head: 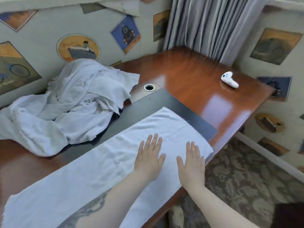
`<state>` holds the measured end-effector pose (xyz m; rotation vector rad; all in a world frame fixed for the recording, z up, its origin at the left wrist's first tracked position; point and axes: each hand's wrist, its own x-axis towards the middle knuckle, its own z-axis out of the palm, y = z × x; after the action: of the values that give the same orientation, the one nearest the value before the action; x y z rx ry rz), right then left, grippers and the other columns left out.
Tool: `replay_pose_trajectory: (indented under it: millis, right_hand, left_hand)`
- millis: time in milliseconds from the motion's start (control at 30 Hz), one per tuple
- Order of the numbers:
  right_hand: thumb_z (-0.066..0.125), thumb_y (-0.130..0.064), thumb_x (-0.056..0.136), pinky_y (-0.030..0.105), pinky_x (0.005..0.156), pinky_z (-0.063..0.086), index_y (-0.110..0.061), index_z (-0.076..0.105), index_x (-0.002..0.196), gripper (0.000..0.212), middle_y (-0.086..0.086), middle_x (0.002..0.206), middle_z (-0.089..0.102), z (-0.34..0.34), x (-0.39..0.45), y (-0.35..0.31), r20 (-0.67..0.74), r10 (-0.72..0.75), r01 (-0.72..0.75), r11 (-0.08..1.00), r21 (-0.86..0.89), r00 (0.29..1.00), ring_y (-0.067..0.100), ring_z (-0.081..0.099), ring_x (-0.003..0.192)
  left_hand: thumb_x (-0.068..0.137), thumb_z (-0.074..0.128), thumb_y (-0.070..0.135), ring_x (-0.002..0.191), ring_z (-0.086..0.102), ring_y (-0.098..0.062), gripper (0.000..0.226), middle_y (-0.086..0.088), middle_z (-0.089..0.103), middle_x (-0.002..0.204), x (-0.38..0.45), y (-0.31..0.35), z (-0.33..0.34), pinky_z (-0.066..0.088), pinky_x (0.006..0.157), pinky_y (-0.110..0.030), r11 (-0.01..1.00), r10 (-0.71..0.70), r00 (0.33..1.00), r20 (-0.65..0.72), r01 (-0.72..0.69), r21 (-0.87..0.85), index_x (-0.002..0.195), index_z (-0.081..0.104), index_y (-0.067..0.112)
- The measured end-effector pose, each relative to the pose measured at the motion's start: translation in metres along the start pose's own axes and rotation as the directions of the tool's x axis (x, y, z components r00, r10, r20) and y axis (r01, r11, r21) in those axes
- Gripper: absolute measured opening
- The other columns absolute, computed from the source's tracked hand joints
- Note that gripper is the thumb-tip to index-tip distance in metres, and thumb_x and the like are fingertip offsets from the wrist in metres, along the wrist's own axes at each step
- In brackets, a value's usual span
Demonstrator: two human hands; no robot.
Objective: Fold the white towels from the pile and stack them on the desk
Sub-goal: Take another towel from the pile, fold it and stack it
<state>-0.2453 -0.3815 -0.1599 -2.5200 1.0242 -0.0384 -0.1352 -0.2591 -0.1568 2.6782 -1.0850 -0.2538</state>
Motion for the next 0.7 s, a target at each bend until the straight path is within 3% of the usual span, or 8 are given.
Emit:
replay_pose_trajectory:
  millis: [100,233,300,333,400,467,567,700]
  right_hand:
    - [0.028,-0.043,0.104,0.037,0.123,-0.001,-0.020,-0.003,0.157,0.065,-0.002,0.165,-0.007,-0.015,0.030,0.033,-0.007,0.057,-0.056,0.998,0.012,0.998,0.015,-0.007,0.151]
    - [0.045,-0.040,0.100,0.033,0.113,0.028,-0.023,0.023,0.152,0.059,-0.006,0.156,0.027,-0.030,0.063,0.082,0.042,0.125,-0.130,0.983,0.133,0.991,0.016,0.027,0.141]
    - [0.048,-0.041,0.098,0.030,0.108,0.034,-0.026,0.031,0.147,0.054,-0.009,0.147,0.037,-0.036,0.080,0.103,0.051,0.146,-0.152,0.977,0.147,0.988,0.014,0.035,0.134]
    - [0.049,-0.041,0.098,0.028,0.106,0.036,-0.027,0.034,0.144,0.051,-0.010,0.143,0.040,-0.038,0.088,0.111,0.048,0.153,-0.158,0.977,0.146,0.987,0.012,0.038,0.130]
    - [0.052,-0.041,0.097,0.024,0.098,0.042,-0.029,0.039,0.136,0.043,-0.011,0.131,0.045,-0.040,0.102,0.121,0.063,0.164,-0.173,0.969,0.176,0.984,0.009,0.044,0.119]
    - [0.054,-0.041,0.095,0.023,0.088,0.046,-0.031,0.041,0.124,0.033,-0.014,0.114,0.049,-0.041,0.109,0.124,0.100,0.148,-0.165,0.968,0.190,0.984,0.007,0.048,0.105]
    - [0.052,-0.037,0.094,0.025,0.084,0.044,-0.032,0.042,0.107,0.017,-0.015,0.101,0.051,-0.041,0.114,0.121,0.149,0.094,-0.114,0.985,0.131,0.984,0.008,0.048,0.096]
    - [0.048,-0.024,0.088,0.024,0.072,0.034,-0.029,0.043,0.089,0.007,-0.013,0.093,0.047,-0.043,0.114,0.111,0.216,0.053,-0.087,0.985,0.151,0.975,0.010,0.042,0.089]
  left_hand:
    - [0.105,0.019,0.041,0.148,-0.021,-0.013,0.059,0.009,-0.018,0.161,0.055,0.036,0.005,-0.020,0.115,-0.033,0.995,0.081,0.994,0.071,-0.085,0.056,0.156,-0.005,0.024]
    - [0.105,0.026,0.031,0.150,-0.009,-0.014,0.056,0.007,-0.009,0.163,0.112,0.052,0.018,-0.005,0.120,-0.037,0.989,0.082,0.965,0.250,-0.110,0.100,0.156,0.004,0.024]
    - [0.103,0.030,0.020,0.150,0.004,-0.014,0.057,0.008,-0.005,0.164,0.145,0.052,0.020,0.010,0.119,-0.036,0.976,0.090,0.949,0.303,-0.145,0.164,0.156,0.009,0.025]
    - [0.100,0.033,0.012,0.148,0.013,-0.015,0.060,0.009,-0.002,0.164,0.161,0.052,0.019,0.023,0.113,-0.034,0.970,0.099,0.947,0.307,-0.161,0.184,0.155,0.012,0.026]
    - [0.089,0.035,-0.004,0.139,0.030,-0.017,0.072,0.012,0.005,0.163,0.198,0.055,0.014,0.040,0.086,-0.029,0.948,0.138,0.947,0.290,-0.211,0.237,0.152,0.022,0.028]
    - [0.083,0.036,-0.010,0.130,0.039,-0.020,0.076,0.012,0.011,0.161,0.228,0.062,0.009,0.044,0.074,-0.031,0.911,0.174,0.931,0.320,-0.276,0.307,0.149,0.029,0.027]
    - [0.082,0.041,-0.012,0.126,0.041,-0.020,0.069,0.008,0.026,0.154,0.254,0.066,0.006,0.047,0.087,-0.034,0.855,0.213,0.894,0.394,-0.366,0.368,0.142,0.037,0.021]
    - [0.081,0.044,-0.010,0.116,0.044,-0.019,0.053,0.002,0.043,0.129,0.259,0.063,0.004,0.040,0.091,-0.032,0.822,0.202,0.914,0.351,-0.353,0.447,0.124,0.045,0.020]
